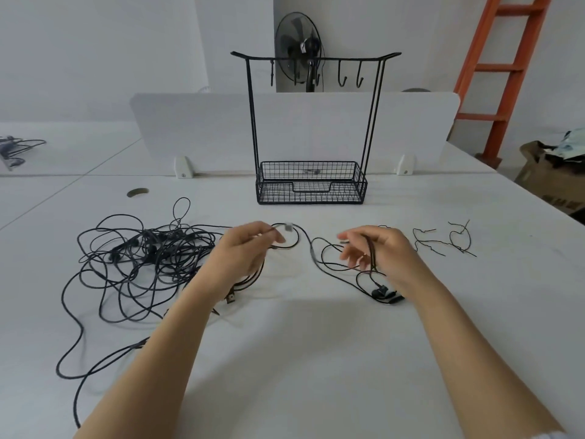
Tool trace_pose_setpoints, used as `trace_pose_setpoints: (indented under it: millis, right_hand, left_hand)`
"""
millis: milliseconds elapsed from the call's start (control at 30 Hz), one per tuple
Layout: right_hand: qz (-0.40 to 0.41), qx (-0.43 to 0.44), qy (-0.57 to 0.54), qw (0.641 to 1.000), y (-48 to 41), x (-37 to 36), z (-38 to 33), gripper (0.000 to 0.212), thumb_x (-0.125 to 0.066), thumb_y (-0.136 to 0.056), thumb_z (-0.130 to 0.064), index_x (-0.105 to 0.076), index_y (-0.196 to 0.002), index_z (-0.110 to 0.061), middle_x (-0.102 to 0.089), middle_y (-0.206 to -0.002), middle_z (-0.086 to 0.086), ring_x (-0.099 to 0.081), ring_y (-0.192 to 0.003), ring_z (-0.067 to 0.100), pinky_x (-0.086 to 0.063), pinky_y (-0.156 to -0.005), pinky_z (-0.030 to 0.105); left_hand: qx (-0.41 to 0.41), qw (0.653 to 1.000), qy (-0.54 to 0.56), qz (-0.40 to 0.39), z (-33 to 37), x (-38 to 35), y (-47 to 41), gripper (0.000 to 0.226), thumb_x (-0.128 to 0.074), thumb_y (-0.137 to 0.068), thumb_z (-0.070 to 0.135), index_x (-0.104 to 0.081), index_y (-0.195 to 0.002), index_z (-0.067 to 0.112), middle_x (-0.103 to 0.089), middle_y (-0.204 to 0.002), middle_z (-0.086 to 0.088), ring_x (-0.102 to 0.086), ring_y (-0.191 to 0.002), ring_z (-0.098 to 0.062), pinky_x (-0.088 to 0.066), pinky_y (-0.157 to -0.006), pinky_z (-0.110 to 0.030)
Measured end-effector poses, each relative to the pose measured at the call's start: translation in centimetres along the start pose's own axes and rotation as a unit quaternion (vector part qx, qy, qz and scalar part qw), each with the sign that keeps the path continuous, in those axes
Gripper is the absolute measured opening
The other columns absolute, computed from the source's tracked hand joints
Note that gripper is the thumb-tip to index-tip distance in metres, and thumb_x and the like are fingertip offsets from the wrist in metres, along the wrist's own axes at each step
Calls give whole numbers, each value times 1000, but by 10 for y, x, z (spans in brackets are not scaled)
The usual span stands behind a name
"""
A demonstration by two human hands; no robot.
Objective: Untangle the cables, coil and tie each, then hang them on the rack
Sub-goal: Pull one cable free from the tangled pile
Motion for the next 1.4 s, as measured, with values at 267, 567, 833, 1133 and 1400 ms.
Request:
trace_pose_setpoints:
  millis: [267,567,833,1133,1400]
  right_hand:
    - [85,6,24,996,-5,22,9,52,-35,-81,17,-62,-100,-23,-67,-89,-6,-60,-86,12,-45,-73,23]
    - [165,57,338,925,-6,21,17,30,-48,-86,2,-66,-108,-7,-65,-106,6,-57,-100,20,-41,-88,28]
    - [-100,-38,-6,994,5,-57,22,26,-63,-75,-18,-60,-99,-28,-62,-97,-16,-55,-85,3,-40,-82,20]
    - [-20,-33,-123,992,1,-40,16,16,-55,-85,-6,-56,-69,-9,-42,-39,-5,-37,-36,8,-43,-52,21]
    - [-41,73,322,943,13,-61,16,18,-49,-92,-33,-63,-91,-21,-45,-45,-8,-36,-50,12,-30,-53,24]
  left_hand:
    - [-12,987,159,1,2,2,-1,18,-52,-74,9,-61,-59,10,-28,-41,7,-20,-38,-7,-12,-42,-19]
    - [105,993,-57,23,-23,-27,0,27,-42,-91,-1,-59,-77,13,-42,-53,1,-30,-37,-6,-21,-39,-15]
    - [31,992,-120,17,-13,-30,4,21,-59,-84,6,-57,-69,20,-51,-71,-11,-30,-48,-12,-21,-44,-16]
    - [50,996,-9,77,-17,-21,-2,44,-30,-100,31,-60,-76,10,-24,-38,7,-18,-36,-7,-16,-40,-20]
    - [154,932,325,36,-32,-32,-3,60,-24,-98,31,-68,-60,16,-53,-64,-2,-37,-51,-12,-24,-44,-21]
Point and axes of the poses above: each hand's wrist, its own y-axis away from the middle knuckle, its own x-axis out of the back of the hand, z = x × y, the point moved 5 cm from there along -y, towards the middle knuckle
